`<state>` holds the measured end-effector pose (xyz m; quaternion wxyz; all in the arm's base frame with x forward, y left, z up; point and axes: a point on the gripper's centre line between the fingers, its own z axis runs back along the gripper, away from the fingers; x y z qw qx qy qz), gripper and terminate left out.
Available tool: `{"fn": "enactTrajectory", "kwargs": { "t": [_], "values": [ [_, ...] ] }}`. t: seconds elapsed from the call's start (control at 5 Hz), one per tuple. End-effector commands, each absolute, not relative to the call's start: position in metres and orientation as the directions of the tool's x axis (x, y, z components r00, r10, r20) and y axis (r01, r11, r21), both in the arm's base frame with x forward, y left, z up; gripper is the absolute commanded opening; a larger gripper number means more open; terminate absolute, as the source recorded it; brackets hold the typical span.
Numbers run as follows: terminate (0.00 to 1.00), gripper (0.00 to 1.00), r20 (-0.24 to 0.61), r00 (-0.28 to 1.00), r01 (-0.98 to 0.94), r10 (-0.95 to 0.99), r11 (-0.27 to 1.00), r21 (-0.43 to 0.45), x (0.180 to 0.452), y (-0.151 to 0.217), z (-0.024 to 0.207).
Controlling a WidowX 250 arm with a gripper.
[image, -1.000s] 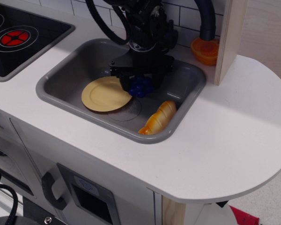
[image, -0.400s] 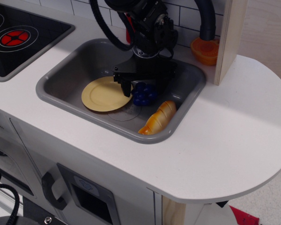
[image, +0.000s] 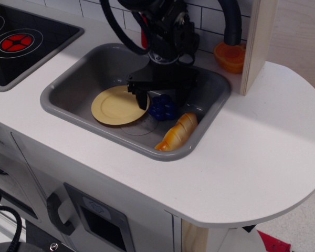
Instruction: Take blueberries off plate sink
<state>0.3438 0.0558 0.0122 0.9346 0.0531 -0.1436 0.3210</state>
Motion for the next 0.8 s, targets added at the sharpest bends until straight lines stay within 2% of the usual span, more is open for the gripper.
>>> {"fn": "enactTrajectory", "kwargs": {
  "t": [0.0, 0.2, 0.4, 0.6],
  "values": [
    [0.00, 1.00, 0.361, 0.717, -0.600, 0.596, 0.792, -0.115, 0.348, 0.070, 0.083],
    [0.00, 1.00, 0.367, 0.732, -0.582, 0.574, 0.807, -0.103, 0.343, 0.079, 0.097],
    [0.00, 1.00, 0.367, 0.732, -0.582, 0.574, 0.807, -0.103, 0.343, 0.079, 0.097],
    [1.00, 1.00, 0.367, 0.732, -0.582, 0.574, 0.807, -0.103, 0.343, 0.079, 0.097]
  ]
}}
